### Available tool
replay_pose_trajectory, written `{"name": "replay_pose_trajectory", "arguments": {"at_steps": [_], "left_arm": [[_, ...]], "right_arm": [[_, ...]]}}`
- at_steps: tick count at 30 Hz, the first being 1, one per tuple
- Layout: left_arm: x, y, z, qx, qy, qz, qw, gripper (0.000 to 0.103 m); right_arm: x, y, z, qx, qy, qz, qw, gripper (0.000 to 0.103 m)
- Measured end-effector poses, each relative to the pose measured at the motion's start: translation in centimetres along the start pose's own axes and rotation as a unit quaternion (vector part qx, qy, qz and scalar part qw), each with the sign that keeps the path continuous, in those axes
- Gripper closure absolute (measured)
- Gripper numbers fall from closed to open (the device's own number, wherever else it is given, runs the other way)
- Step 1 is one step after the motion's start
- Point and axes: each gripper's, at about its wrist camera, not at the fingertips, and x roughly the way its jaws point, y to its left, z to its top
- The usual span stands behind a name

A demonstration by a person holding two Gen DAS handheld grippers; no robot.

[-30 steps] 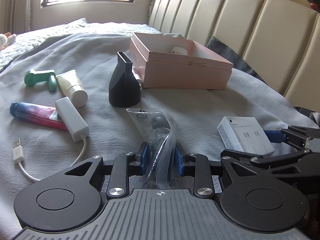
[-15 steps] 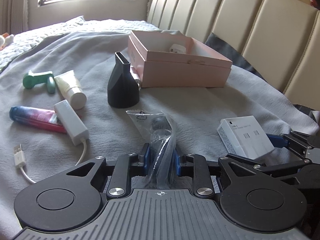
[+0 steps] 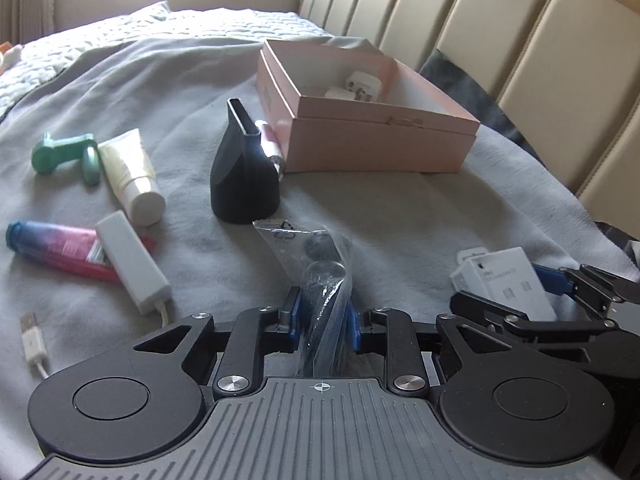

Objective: Organize rigid objects
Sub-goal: 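Lift the white USB-C cable box with the right gripper toward the pink box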

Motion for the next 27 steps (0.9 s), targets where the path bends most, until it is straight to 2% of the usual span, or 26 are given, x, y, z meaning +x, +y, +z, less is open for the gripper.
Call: {"name": "replay_pose_trajectory", "arguments": {"at_steps": [6,10,14,22,27], "left_arm": [[0.8,0.1,0.2,-0.017,-0.014,0.003,0.9997,0.075],[0.4,0.0,-0.7,0.008,-0.029,0.001,0.9996,0.075],[0.2,0.3,-0.9,0.004,-0.029,-0.006,0.9995,0.075],[0.1,-0.6,-1.3,0.037,-0.04,0.011,0.9985,0.076],[-0.1,-0.2,-1.7,0.021,-0.051,0.001,0.9985,0.076]], "right_arm": [[0.4,0.2,-0.1,-0.009,-0.002,-0.011,1.0,0.031],[0.6,0.3,-0.2,-0.017,-0.003,-0.013,1.0,0.031],[0.7,0.3,-0.2,-0.016,-0.004,-0.015,1.0,0.031],[0.7,0.2,0.0,-0.008,-0.002,-0.014,1.0,0.03],[0.6,0.4,-0.1,-0.019,-0.003,-0.014,1.0,0.032]]}}
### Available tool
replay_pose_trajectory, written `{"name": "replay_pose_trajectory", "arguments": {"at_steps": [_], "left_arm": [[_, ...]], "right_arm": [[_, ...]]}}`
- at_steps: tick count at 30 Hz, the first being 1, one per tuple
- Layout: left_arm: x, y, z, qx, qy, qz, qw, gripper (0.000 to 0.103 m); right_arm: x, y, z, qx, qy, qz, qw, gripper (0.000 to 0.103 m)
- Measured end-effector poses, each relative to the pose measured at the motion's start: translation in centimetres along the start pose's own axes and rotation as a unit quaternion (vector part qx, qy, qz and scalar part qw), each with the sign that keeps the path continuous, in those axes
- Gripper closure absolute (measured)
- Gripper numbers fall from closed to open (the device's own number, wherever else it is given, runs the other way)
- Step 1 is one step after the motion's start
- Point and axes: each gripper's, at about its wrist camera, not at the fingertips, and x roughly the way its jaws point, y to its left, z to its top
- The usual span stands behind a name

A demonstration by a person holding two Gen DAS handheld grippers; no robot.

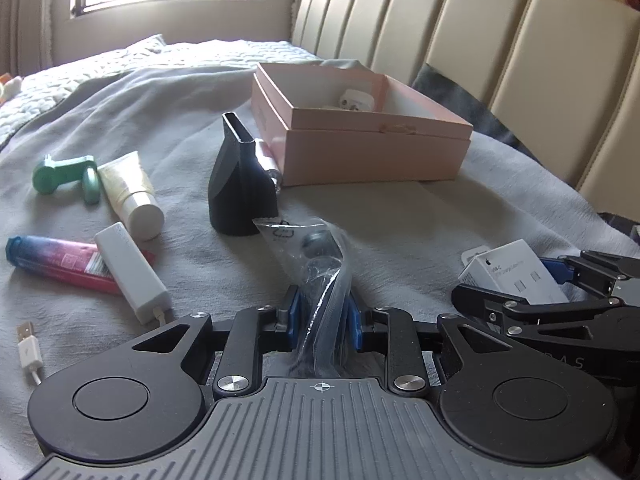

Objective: Organize rigid objects
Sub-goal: 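Lift the white USB-C cable box with the right gripper toward the pink box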

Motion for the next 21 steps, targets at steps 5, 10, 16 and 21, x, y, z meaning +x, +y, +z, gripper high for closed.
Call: {"name": "replay_pose_trajectory", "arguments": {"at_steps": [5,10,16,21], "left_arm": [[-0.5,0.0,-0.1,0.016,0.007,-0.006,0.9998,0.076],[-0.9,-0.2,-0.6,0.04,-0.003,-0.009,0.9991,0.078],[-1.4,0.1,-0.7,0.034,-0.018,-0.026,0.9989,0.08],[-2.3,-0.4,0.5,0.044,-0.031,-0.052,0.9972,0.08]], "right_arm": [[-0.5,0.3,0.2,-0.01,0.003,0.003,1.0,0.034],[-1.4,0.0,0.8,-0.006,-0.001,0.023,1.0,0.034],[-3.0,-0.7,1.7,-0.012,-0.017,0.038,0.999,0.034],[-4.6,-1.7,2.7,-0.011,-0.04,0.05,0.998,0.034]]}}
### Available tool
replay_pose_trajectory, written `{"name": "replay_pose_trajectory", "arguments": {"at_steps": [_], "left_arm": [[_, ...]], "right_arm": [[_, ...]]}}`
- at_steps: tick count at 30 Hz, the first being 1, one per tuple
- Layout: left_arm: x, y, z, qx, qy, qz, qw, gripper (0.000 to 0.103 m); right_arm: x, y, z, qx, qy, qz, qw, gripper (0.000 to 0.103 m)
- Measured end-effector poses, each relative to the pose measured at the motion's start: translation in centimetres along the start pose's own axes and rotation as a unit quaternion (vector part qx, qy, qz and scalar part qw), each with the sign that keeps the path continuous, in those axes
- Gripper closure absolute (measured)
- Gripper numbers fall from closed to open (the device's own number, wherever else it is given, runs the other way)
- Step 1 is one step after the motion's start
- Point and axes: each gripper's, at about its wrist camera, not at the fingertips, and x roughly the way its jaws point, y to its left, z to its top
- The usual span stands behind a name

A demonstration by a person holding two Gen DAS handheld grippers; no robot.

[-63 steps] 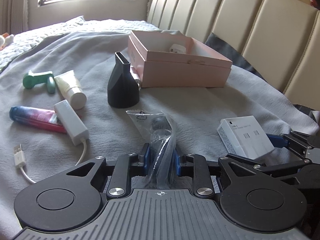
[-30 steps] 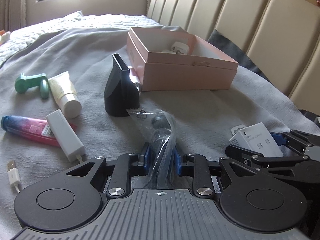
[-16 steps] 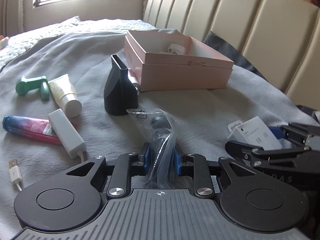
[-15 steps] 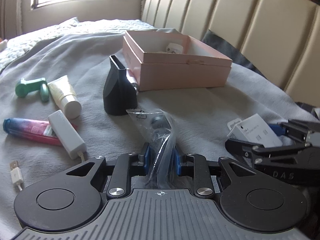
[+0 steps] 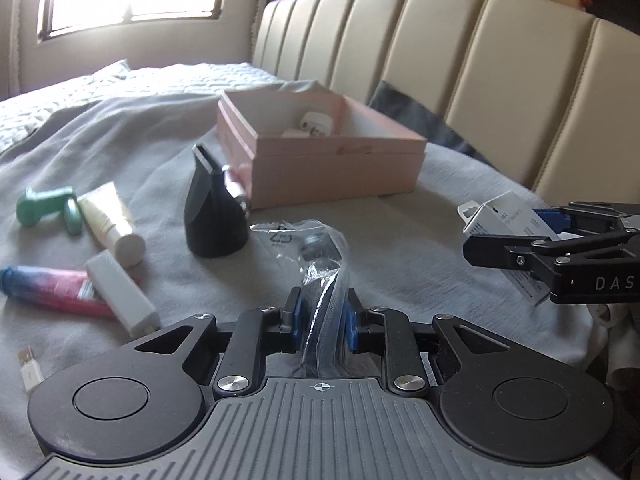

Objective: Organize rigid objects
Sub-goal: 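Lift the white USB-C cable box with the right gripper toward the pink box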

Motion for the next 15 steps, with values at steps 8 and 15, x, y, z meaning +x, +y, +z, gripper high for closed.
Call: {"name": "replay_pose_trajectory", "arguments": {"at_steps": [8,15], "left_arm": [[-0.3,-0.9,7.9,0.016,-0.072,0.0,0.9973,0.08],[6.4,1.1,18.4,-0.05,-0.124,-0.005,0.991,0.073]], "right_arm": [[-1.4,-1.2,0.1,0.003,-0.015,-0.001,1.0,0.034],[-0.8,0.0,-0.6,-0.016,-0.009,0.005,1.0,0.034]]}}
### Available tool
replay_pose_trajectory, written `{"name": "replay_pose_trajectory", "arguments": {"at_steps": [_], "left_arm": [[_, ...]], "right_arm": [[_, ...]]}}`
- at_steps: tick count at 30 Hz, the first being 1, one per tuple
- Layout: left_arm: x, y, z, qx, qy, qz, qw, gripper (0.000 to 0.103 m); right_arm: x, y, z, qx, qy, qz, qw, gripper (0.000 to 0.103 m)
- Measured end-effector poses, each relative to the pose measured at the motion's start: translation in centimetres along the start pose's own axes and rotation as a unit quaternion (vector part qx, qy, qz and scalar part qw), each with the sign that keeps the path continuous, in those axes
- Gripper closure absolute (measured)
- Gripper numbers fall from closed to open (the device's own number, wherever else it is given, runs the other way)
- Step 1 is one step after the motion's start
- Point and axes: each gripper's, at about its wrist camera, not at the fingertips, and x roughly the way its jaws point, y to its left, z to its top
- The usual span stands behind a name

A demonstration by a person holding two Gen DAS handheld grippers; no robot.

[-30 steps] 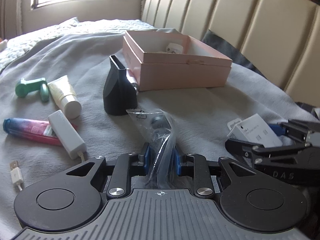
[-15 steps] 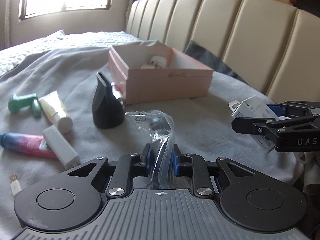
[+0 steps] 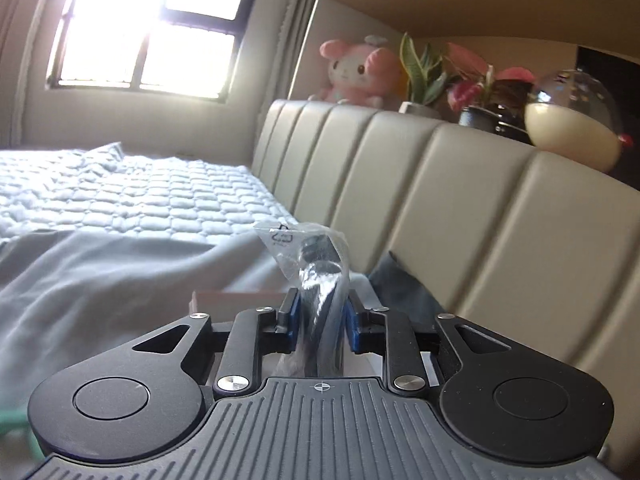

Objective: Organize rigid objects
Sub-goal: 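Lower the cable box and plastic bag into the pink box and open both grippers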

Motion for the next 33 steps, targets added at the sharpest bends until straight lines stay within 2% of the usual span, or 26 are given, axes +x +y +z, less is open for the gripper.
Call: {"name": "replay_pose_trajectory", "arguments": {"at_steps": [1,2,4,5,7,10,13,16,19,20,21,23,24,28,30,31,33], "left_arm": [[2.0,0.4,0.2,-0.003,0.021,0.015,0.9997,0.071],[3.5,0.9,0.1,-0.01,0.04,0.039,0.9984,0.076],[4.9,1.6,-0.7,-0.025,0.066,0.081,0.9943,0.076],[4.9,2.2,-1.2,-0.034,0.072,0.078,0.9937,0.076],[3.4,3.3,-1.9,-0.056,0.07,0.046,0.9949,0.076],[-1.5,5.1,-3.9,-0.095,0.052,0.018,0.9939,0.076],[-7.9,6.4,-6.9,-0.116,0.03,0.001,0.9928,0.076],[-12.7,7.8,-9.9,-0.132,0.03,0.012,0.9907,0.076],[-15.0,9.4,-12.2,-0.142,0.038,0.073,0.9864,0.076],[-15.6,10.2,-12.9,-0.149,0.04,0.098,0.9832,0.076],[-16.2,11.1,-13.4,-0.159,0.043,0.116,0.9794,0.076],[-17.2,12.7,-14.3,-0.187,0.043,0.128,0.973,0.076],[-17.6,13.5,-14.7,-0.2,0.043,0.126,0.9706,0.076],[-18.1,14.8,-15.5,-0.217,0.044,0.116,0.9683,0.076],[-17.9,14.7,-15.6,-0.211,0.049,0.11,0.9701,0.076],[-17.8,14.5,-15.7,-0.209,0.05,0.105,0.971,0.076],[-17.9,14.2,-15.9,-0.206,0.052,0.094,0.9727,0.076]], "right_arm": [[0.1,0.2,-0.1,-0.002,0.003,-0.003,1.0,0.034],[0.2,0.3,-0.1,-0.004,0.006,-0.006,1.0,0.034],[0.1,0.5,-0.4,-0.013,0.011,-0.01,1.0,0.034],[-0.1,0.5,-0.5,-0.02,0.012,-0.013,1.0,0.034],[-0.2,0.2,-0.5,-0.027,0.014,-0.021,0.999,0.034],[-0.2,-0.8,0.9,-0.01,0.018,-0.023,1.0,0.034],[-0.4,-2.4,5.1,0.011,-0.014,-0.019,1.0,0.034],[0.4,-3.3,11.2,0.009,-0.063,-0.029,0.998,0.034],[3.8,-3.9,17.4,0.004,-0.062,-0.028,0.998,0.03],[5.4,-4.0,18.8,0.002,-0.045,-0.029,0.999,0.023],[6.9,-4.1,19.6,0.008,-0.024,-0.041,0.999,0.022],[8.9,-3.8,19.7,0.029,0.015,-0.057,0.998,0.022],[9.2,-3.1,19.1,0.029,0.024,-0.045,0.998,0.022],[9.5,2.2,15.5,-0.007,0.022,-0.006,1.0,0.022],[10.5,5.3,14.7,-0.029,0.031,0.007,0.999,0.028],[11.4,6.9,14.7,-0.047,0.04,0.01,0.998,0.037],[14.2,10.2,15.4,-0.094,0.076,-0.017,0.993,0.064]]}}
